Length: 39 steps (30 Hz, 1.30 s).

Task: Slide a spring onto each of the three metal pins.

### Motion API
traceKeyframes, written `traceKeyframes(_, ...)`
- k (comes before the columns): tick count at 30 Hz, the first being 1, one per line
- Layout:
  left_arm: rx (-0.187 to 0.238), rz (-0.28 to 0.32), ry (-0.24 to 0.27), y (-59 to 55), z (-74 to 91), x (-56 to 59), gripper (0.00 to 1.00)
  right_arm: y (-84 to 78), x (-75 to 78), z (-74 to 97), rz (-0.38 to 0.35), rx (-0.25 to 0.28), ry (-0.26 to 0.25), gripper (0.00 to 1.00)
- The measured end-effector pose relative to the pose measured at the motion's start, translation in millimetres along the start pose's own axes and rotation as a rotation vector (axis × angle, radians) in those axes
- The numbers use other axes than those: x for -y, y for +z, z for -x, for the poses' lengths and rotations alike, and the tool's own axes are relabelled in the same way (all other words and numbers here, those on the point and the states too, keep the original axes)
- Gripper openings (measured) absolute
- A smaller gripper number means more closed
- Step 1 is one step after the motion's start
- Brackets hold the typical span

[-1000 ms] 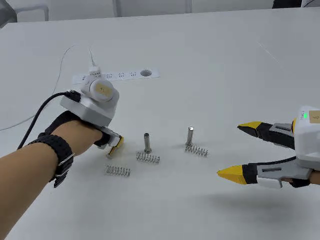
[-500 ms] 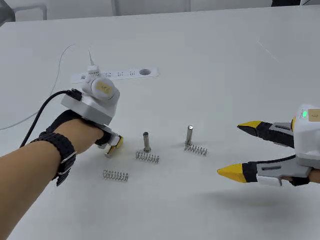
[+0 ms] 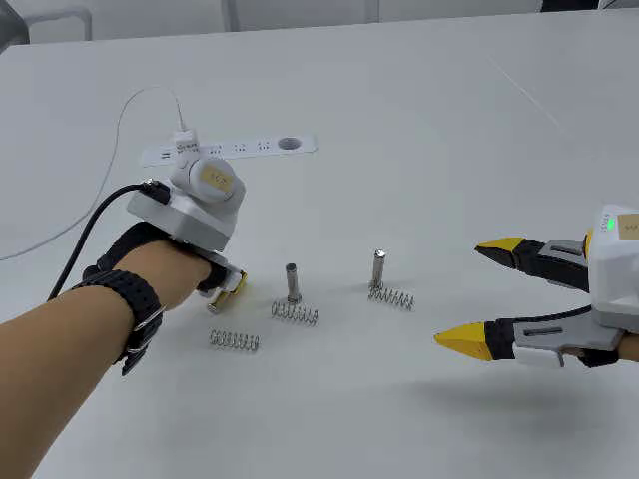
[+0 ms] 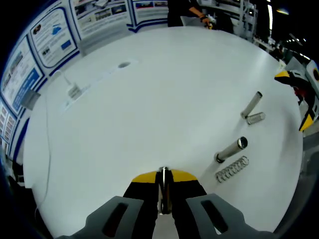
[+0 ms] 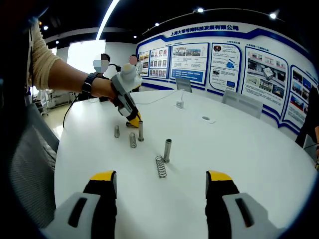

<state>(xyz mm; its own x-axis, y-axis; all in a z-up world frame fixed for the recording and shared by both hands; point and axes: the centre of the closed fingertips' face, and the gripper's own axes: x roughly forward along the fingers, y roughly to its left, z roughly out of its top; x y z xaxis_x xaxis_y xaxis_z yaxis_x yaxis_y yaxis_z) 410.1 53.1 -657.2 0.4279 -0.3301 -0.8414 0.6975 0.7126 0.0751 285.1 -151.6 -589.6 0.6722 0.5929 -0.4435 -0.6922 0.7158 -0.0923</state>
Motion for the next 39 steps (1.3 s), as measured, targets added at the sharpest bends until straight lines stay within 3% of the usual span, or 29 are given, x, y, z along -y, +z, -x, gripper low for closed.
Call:
traceKeyframes(15,-0.005,0.058,-0.017,-2.0,2.5,0.4,0.07,-1.4,2.3,1.1,-0.004,-0.003,-0.007,0.73)
traceKeyframes(29,0.05,0.086,-0.027,1.7,22.2,-4.0,0.07,-2.2,-1.1,-1.3,-0.002,-0.013,0.0,0.73)
traceKeyframes(39,0.091,0.108,-0.025,-2.8,36.0,-7.1,0.07,-2.3,-2.9,-1.6,-0.004,-0.017,0.003,0.73)
